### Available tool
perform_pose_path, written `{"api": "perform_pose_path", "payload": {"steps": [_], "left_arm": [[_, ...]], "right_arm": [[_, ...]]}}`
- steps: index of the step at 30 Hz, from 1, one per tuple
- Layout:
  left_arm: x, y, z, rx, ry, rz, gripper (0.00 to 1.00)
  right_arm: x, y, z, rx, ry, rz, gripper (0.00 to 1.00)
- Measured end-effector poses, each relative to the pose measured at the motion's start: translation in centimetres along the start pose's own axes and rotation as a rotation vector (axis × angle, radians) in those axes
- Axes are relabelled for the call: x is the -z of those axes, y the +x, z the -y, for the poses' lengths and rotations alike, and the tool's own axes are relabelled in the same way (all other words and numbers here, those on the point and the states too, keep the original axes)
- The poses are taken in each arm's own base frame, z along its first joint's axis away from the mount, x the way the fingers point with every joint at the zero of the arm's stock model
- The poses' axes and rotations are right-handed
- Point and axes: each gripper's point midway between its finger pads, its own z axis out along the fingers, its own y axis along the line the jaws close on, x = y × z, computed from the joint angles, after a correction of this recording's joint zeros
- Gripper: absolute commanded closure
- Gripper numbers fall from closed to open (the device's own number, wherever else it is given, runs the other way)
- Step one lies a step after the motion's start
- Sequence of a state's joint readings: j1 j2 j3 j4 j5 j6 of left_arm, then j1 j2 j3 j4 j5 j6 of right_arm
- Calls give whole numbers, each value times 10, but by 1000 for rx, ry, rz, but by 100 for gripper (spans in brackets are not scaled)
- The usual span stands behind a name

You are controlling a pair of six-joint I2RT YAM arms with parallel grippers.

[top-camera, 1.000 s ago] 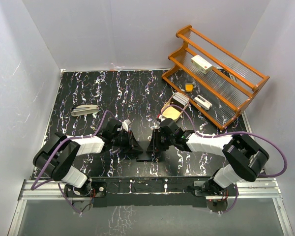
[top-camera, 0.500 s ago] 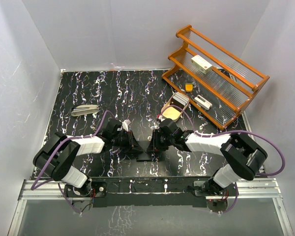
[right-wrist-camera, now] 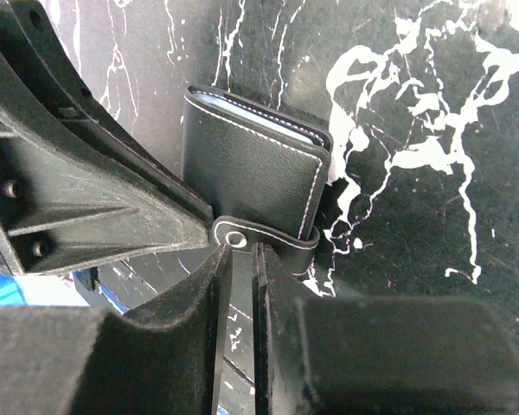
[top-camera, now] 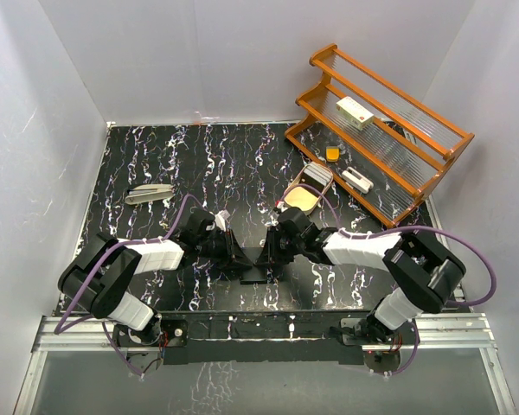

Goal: Put the credit cards into the card holder
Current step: Close the card holder at the center of the board.

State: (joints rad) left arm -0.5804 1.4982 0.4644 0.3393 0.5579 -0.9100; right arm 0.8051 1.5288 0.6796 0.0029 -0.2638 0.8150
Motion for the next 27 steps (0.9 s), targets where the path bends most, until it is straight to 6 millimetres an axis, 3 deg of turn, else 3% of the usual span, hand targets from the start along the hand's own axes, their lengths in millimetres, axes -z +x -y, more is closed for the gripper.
{"api": "perform_pose_path", "payload": {"steps": [8, 27], "left_arm": [[0, 0, 0, 4, 2, 2, 85], [0, 0, 1, 1, 5, 3, 84]], "right_arm": [[-4, -4, 0, -5, 20, -5, 92], [-6, -3, 3, 4, 93, -57, 93]]}}
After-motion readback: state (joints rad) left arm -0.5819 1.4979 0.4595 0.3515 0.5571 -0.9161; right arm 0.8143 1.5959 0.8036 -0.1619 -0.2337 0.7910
